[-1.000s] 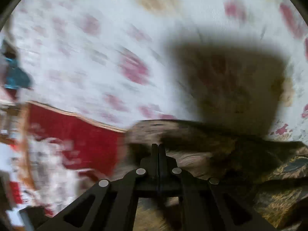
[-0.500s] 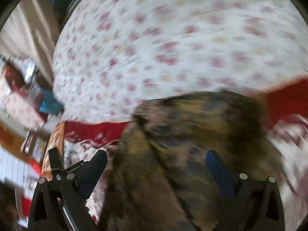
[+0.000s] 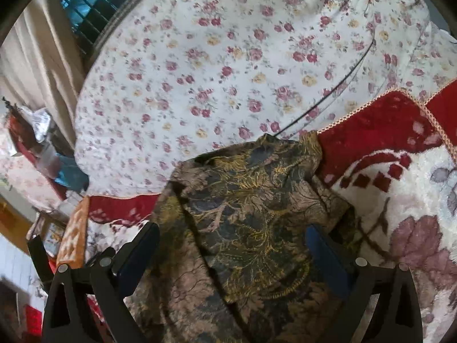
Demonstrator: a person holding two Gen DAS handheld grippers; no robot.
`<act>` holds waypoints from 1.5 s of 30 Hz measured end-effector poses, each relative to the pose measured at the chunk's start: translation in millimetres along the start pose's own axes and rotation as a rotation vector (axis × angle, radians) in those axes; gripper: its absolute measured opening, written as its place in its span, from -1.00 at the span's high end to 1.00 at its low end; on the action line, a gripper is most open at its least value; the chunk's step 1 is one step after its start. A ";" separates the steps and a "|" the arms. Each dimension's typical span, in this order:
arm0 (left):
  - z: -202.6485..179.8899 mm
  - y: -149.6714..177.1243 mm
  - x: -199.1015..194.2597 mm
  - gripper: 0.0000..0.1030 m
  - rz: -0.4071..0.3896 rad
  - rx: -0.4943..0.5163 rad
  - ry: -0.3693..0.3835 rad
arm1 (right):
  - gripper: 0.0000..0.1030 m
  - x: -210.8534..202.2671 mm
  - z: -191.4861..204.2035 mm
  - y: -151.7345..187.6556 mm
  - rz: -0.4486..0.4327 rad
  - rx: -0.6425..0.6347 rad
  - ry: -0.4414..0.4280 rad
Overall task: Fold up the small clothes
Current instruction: 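Grasp the shirt hem with both grippers and lift it toward the collar, then lay the hem over the collar and press the folded shirt flat with both grippers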
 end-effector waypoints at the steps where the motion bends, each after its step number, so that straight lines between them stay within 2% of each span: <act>1: -11.5 -4.9 -9.4 0.04 -0.024 0.022 0.003 | -0.97 -7.0 -5.0 -1.6 -0.012 -0.002 0.012; 4: -36.6 -17.9 -31.8 0.03 -0.057 0.070 0.027 | -0.97 -15.7 -9.9 -6.7 -0.028 -0.004 0.024; 5: -40.9 -21.2 -34.4 -0.02 -0.055 0.079 0.039 | -0.97 -16.2 -13.5 -7.7 -0.022 0.007 0.025; 7: -42.6 -27.8 -31.7 -0.14 -0.038 0.076 0.068 | -0.97 -16.2 -17.5 -8.3 -0.010 0.006 0.041; 11: -23.5 -46.9 -6.1 -0.15 0.023 0.022 0.100 | -0.97 -10.7 -21.5 -21.4 0.050 -0.011 0.037; 15: 17.4 -81.6 56.9 -0.15 0.109 -0.081 0.127 | -0.97 19.7 -25.6 -51.3 0.117 -0.055 0.064; 17: 37.8 -96.0 99.8 -0.15 0.169 -0.115 0.129 | -0.97 47.0 -30.2 -65.7 0.148 -0.079 0.122; 20: 63.3 -109.4 159.4 -0.15 0.223 -0.136 0.110 | -0.90 94.6 -46.5 -84.0 0.212 -0.046 0.131; 25: 68.9 -122.7 224.3 -0.15 0.261 -0.087 0.114 | -0.72 160.7 -81.1 -108.0 0.289 0.020 0.131; 27: 63.6 -122.4 251.2 -0.15 0.319 -0.069 0.137 | -0.63 179.1 -88.7 -112.3 0.318 0.035 0.123; 29: 59.8 -115.7 281.1 -0.14 0.381 -0.041 0.104 | -0.54 195.4 -93.7 -116.7 0.341 0.045 0.128; 31: 63.7 -110.5 298.5 0.01 0.409 -0.064 0.101 | -0.47 206.9 -97.1 -118.9 0.354 0.060 0.133; 32: 65.1 -109.0 302.8 0.16 0.422 -0.078 0.119 | -0.41 212.6 -98.3 -119.8 0.359 0.066 0.130; 34: 70.8 -105.7 306.9 0.51 0.439 -0.151 0.191 | 0.06 225.8 -98.0 -118.0 0.395 0.064 0.125; 35: 71.1 -105.3 305.8 0.80 0.440 -0.160 0.210 | 0.25 228.0 -97.0 -116.6 0.403 0.061 0.130; 36: 70.4 -105.2 302.8 0.83 0.442 -0.151 0.210 | 0.58 229.6 -95.4 -115.4 0.409 0.051 0.135; 37: 69.2 -106.9 296.4 0.84 0.432 -0.126 0.203 | 0.76 228.9 -94.3 -114.9 0.405 0.038 0.157; 38: 69.2 -110.0 289.5 0.85 0.415 -0.108 0.211 | 0.76 223.7 -94.3 -116.0 0.383 0.034 0.180; 41: 73.2 -122.7 257.3 0.86 0.357 -0.094 0.263 | 0.85 197.8 -93.0 -119.9 0.320 0.055 0.161; 45: 84.1 -129.8 182.8 0.87 0.259 -0.094 0.335 | 0.86 142.7 -80.8 -114.4 0.236 0.041 0.116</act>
Point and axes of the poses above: each gripper's, at about its wrist camera, not at the fingertips, and x roughly the way its jaws point, z to its left, y to its underside, the point moved 2 cm from there along x, roughly the way its jaws point, and after that the axes turned 12 degrees about y, right-handed, at the moved point
